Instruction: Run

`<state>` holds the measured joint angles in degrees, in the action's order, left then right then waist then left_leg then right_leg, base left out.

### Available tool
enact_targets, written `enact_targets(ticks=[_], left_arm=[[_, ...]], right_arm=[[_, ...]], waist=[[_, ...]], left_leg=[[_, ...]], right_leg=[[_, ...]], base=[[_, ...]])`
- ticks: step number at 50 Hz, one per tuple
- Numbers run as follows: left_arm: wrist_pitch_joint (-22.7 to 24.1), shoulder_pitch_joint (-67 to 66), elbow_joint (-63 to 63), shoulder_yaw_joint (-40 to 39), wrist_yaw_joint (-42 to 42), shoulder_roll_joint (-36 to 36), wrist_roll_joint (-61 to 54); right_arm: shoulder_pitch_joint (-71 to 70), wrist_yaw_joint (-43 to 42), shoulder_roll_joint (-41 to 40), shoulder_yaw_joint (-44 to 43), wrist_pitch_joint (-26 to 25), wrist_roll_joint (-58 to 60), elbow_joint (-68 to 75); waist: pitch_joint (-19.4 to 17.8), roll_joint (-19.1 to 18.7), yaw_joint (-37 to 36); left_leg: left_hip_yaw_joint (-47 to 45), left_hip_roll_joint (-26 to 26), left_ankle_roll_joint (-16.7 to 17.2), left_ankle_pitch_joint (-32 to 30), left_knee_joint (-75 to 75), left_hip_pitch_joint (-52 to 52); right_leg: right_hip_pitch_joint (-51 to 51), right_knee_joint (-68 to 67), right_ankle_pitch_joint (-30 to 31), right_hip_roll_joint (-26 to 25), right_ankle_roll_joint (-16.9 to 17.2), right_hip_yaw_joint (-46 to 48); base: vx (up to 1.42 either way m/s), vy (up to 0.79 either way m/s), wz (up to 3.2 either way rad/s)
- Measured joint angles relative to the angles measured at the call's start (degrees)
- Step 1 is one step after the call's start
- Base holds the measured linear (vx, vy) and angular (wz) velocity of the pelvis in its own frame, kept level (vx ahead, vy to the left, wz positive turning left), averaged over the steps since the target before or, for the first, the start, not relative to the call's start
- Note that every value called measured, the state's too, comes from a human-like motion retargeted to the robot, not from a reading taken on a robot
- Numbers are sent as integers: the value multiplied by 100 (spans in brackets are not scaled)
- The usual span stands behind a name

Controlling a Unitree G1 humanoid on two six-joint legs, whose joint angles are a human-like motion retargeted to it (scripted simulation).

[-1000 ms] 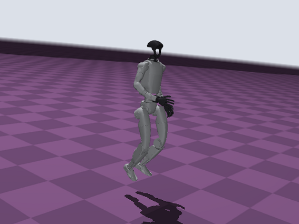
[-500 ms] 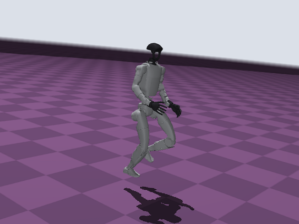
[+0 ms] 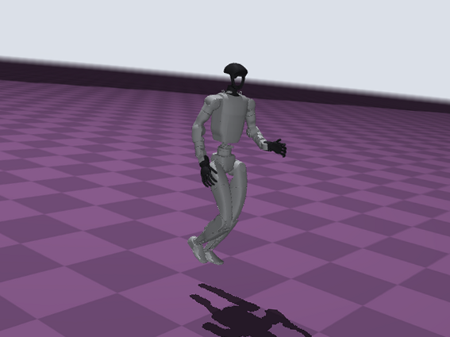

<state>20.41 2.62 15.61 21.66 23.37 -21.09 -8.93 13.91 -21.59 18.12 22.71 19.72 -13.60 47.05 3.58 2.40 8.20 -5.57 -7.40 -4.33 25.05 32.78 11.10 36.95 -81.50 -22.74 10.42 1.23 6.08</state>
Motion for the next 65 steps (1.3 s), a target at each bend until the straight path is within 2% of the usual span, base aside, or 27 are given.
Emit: enact_targets(ticks=[3, 5, 7, 12, 15, 18, 21, 23, 25, 27, 28, 32, 34, 36, 40, 43, 45, 48, 50, 51, 52, 54, 55, 58, 60, 63, 65], left_arm=[[187, -251, -475, 133, -396, 163, -210], [206, -489, -650, 230, -637, 191, -323], [149, -765, -681, 260, -755, 161, -411], [-59, -1513, -274, -86, -623, 101, -540], [-141, -1944, 262, -502, -492, 176, -484], [-210, -2437, 690, -665, -639, 89, -519], [-242, -2823, 988, -572, -906, 17, -531], [-274, -2931, 1212, -502, -1061, 88, -541], [-339, -2909, 1419, -432, -1074, 180, -539], [-350, -2742, 1532, -345, -1001, 181, -483], [-347, -2644, 1546, -302, -943, 147, -437], [-336, -1688, 1613, -192, -546, -46, -214], [-298, -994, 1510, -194, -300, -50, -219], [-211, -479, 1133, -202, -162, 37, -362], [129, -272, -56, -168, -288, 224, -658], [293, -438, -733, -108, -475, 245, -756], [325, -612, -994, -83, -526, 243, -827], [226, -971, -884, -213, -413, 212, -847], [91, -1324, -507, -343, -325, 234, -733], [11, -1502, -243, -389, -368, 248, -672], [-63, -1700, 1, -423, -435, 244, -626], [-173, -2185, 361, -408, -682, 139, -608], [-217, -2438, 490, -367, -820, 63, -621], [-299, -2903, 949, -204, -1225, 33, -699], [-350, -2994, 1339, -122, -1380, 132, -709], [-442, -2815, 1933, -49, -1318, 306, -578], [-481, -2621, 2218, -20, -1208, 339, -436]], right_arm=[[244, 121, 42, -10, 95, -28, -137], [286, 138, 71, -4, 129, -15, -325], [120, 62, 142, 26, 157, 50, -571], [-1120, -351, 550, 41, 309, 443, -1155], [-2204, -626, 826, 26, 491, 518, -1682], [-2465, -654, 822, 46, 503, 166, -2705], [-1993, -367, 705, 214, 489, -37, -3391], [-1595, -131, 630, 393, 493, -27, -3496], [-1256, 57, 601, 523, 563, 31, -3451], [-998, 149, 617, 573, 570, 20, -3365], [-883, 136, 615, 571, 554, 23, -3297], [-605, -144, 491, 392, 376, -45, -2651], [-545, -266, 354, 251, 323, -63, -2067], [-455, -253, 268, 129, 298, -118, -1492], [16, -69, 208, -21, 245, -19, -874], [198, 33, 131, -90, 187, 89, -719], [114, -15, 148, -84, 173, 197, -728], [-559, -275, 332, -83, 208, 492, -841], [-1222, -517, 508, -109, 311, 697, -968], [-1560, -620, 575, -120, 363, 720, -1107], [-1827, -695, 627, -133, 401, 708, -1296], [-1952, -677, 654, -154, 409, 527, -1890], [-1884, -609, 651, -155, 406, 418, -2204], [-1424, -246, 620, 23, 354, 327, -2772], [-1141, -4, 616, 174, 365, 399, -2872], [-828, 242, 645, 291, 411, 440, -2887], [-662, 298, 620, 301, 387, 421, -2836]], waist=[[190, -28, -77], [231, -72, -278], [199, -89, -530], [-222, -180, -1092], [-515, -196, -1221], [-344, -36, -1309], [1, 54, -1445], [167, 81, -1415], [230, 111, -1257], [213, 160, -997], [193, 131, -867], [-169, 180, -303], [-321, 178, -156], [-314, 79, -90], [-25, -31, 16], [87, -88, -243], [75, -65, -468], [-212, -167, -790], [-453, -261, -949], [-502, -291, -1007], [-516, -306, -1066], [-364, -261, -1207], [-253, -226, -1290], [115, -184, -1475], [255, -170, -1444], [279, -108, -1177], [230, -110, -979]], left_leg=[[0, 180, 417, -1067, -85, 1], [-68, 444, 538, -1272, 797, 366], [-199, 826, 359, -1148, 2303, 900], [12, 1823, -466, -287, 6418, 2515], [345, 1898, -636, -58, 7658, 3490], [103, 1746, -584, -282, 7018, 3693], [-206, 1412, -244, -696, 5156, 3041], [-295, 1005, 58, -1033, 3587, 2376], [-336, 556, 275, -1316, 2173, 1673], [-286, 128, 269, -1242, 1230, 1035], [-220, 26, 187, -908, 1074, 821], [-180, -246, -499, 1135, 1056, 319], [-187, -245, -620, 1503, 1001, 237], [-14, -224, -474, 1232, 550, 73], [58, 51, 183, -213, -85, -235], [11, 477, 402, -613, 1164, 328], [-152, 879, 216, -512, 2697, 880], [-115, 1728, -346, 48, 5294, 1885], [47, 2136, -659, 412, 6496, 2509], [102, 2196, -731, 480, 6728, 2778], [125, 2219, -776, 499, 6843, 2996], [5, 2077, -719, 298, 6408, 3105], [-98, 1971, -652, 149, 5996, 3036], [-298, 1433, -200, -464, 3928, 2363], [-350, 964, 97, -871, 2429, 1757], [-345, 267, 192, -1007, 691, 770], [-237, -6, 30, -382, 229, 333]], right_leg=[[-626, 1668, 375, -268, 210, 166], [-1110, 2641, 544, -557, 282, 228], [-1533, 3230, 425, -821, 192, 210], [-2134, 3535, -1216, -1396, -588, -36], [-2150, 3326, -1966, -1517, -909, -183], [-2306, 3806, -1408, -1428, -661, -329], [-2461, 4367, 305, -1246, 19, -328], [-2275, 4096, 1257, -993, 374, -236], [-1918, 3274, 1579, -617, 474, -103], [-1477, 2016, 1305, -152, 303, -23], [-1243, 1293, 1044, 7, 172, 12], [-153, -1375, -41, 423, -259, -260], [245, -1800, -244, 362, -376, -331], [341, -1422, -254, 216, -395, -194], [-359, 768, 58, -136, -24, 204], [-1134, 2453, 278, -627, 147, 291], [-1569, 3081, -14, -872, 45, 234], [-1939, 3306, -1161, -1288, -483, 168], [-2016, 3203, -1733, -1485, -742, 120], [-2030, 3225, -1777, -1528, -775, 89], [-2059, 3313, -1736, -1557, -769, 48], [-2222, 3829, -1168, -1550, -526, -110], [-2344, 4159, -743, -1543, -334, -227], [-2441, 4696, 1171, -1260, 385, -230], [-2197, 4326, 1921, -911, 649, -95], [-1651, 2962, 1608, -114, 522, 177], [-1256, 1819, 946, 324, 315, 265]], base=[[11, -11, 42], [5, -10, 29], [3, -9, 20], [3, -10, 4], [6, -6, 8], [14, 4, -8], [18, 14, -50], [15, 15, -48], [12, 13, -28], [11, 11, -13], [10, 11, -9], [9, 9, 4], [10, 4, -6], [13, -3, -12], [13, -11, 30], [5, -12, 16], [3, -11, -4], [4, -12, -20], [6, -9, -30], [8, -6, -35], [10, -2, -36], [14, 5, -39], [17, 11, -47], [16, 15, -52], [12, 15, -29], [8, 14, -5], [5, 13, 4]])
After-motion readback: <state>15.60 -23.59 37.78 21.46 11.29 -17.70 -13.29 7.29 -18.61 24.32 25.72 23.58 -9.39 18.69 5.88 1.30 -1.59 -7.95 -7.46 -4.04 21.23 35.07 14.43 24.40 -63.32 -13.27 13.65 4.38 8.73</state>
